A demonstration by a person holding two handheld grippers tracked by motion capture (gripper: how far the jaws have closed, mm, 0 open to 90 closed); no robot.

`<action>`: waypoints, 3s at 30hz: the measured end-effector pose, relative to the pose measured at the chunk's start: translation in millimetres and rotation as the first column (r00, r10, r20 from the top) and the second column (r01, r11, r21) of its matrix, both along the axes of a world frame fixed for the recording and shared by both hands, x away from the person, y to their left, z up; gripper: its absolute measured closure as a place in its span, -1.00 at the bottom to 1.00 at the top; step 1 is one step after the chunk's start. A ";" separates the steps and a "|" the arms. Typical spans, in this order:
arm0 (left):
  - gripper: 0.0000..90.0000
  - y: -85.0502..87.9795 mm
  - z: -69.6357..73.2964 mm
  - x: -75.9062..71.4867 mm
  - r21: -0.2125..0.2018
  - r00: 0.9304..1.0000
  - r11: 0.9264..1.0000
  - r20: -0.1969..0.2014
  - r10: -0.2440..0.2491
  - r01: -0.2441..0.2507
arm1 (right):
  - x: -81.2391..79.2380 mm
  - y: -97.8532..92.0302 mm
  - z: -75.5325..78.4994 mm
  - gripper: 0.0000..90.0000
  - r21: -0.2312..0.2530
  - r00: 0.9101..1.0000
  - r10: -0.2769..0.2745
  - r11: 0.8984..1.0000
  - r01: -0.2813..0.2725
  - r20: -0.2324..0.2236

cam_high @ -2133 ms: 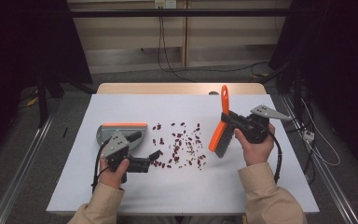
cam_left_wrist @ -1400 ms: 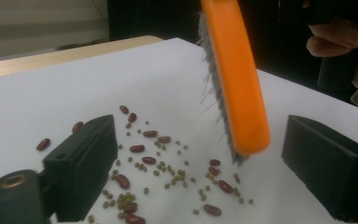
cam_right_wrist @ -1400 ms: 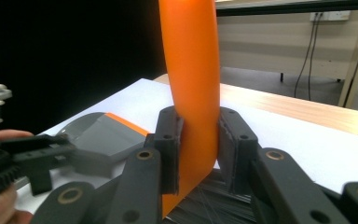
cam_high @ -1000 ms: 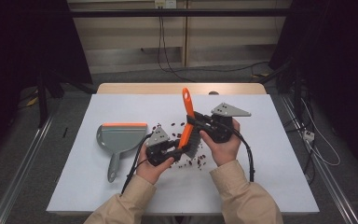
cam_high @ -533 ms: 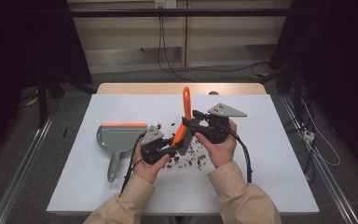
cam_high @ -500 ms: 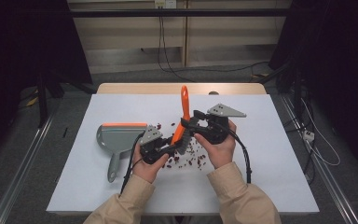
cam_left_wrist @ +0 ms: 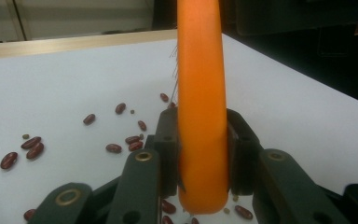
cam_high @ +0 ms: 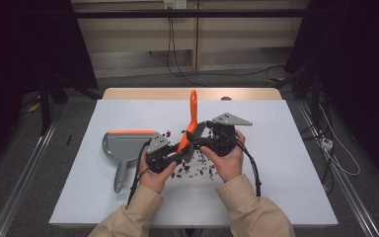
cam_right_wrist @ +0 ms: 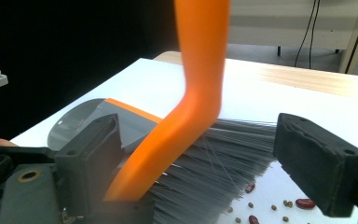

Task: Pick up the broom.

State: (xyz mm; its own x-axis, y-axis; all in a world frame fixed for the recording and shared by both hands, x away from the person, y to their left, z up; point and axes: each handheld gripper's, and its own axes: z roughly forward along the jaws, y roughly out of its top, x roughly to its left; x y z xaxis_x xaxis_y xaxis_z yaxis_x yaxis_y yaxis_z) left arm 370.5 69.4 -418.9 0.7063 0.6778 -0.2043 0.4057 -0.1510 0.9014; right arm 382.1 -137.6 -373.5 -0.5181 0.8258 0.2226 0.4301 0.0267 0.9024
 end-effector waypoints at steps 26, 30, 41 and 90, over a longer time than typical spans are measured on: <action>0.44 -8.3 5.6 -13.7 0.042 0.989 0.998 0.142 0.032 -0.038 | 11.6 28.2 -2.1 -0.05 0.084 0.979 -0.105 0.989 0.121 -0.178; 0.43 -12.5 9.2 -17.7 0.053 0.986 0.998 0.168 0.022 -0.031 | 12.1 31.4 -0.1 -0.06 0.051 0.977 -0.127 0.989 0.138 -0.171; 0.10 -20.9 12.3 -19.3 0.072 0.975 0.997 0.217 -0.045 0.030 | 14.5 27.6 7.0 0.58 0.106 0.982 -0.097 0.988 0.115 -0.165; -0.77 104.1 27.8 -3.9 0.016 0.995 0.998 0.084 -0.054 0.053 | -1.5 -98.4 13.0 0.58 -0.152 0.972 -0.081 0.987 0.048 -0.220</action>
State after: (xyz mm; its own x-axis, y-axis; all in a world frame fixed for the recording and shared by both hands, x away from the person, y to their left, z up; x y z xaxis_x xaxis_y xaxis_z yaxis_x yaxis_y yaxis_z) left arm 366.6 173.5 -391.1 0.7558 0.6411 -0.1333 0.3192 -0.1829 0.9299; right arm 380.6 -236.0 -360.5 -0.4130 0.8878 0.2032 0.6263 0.1149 0.7711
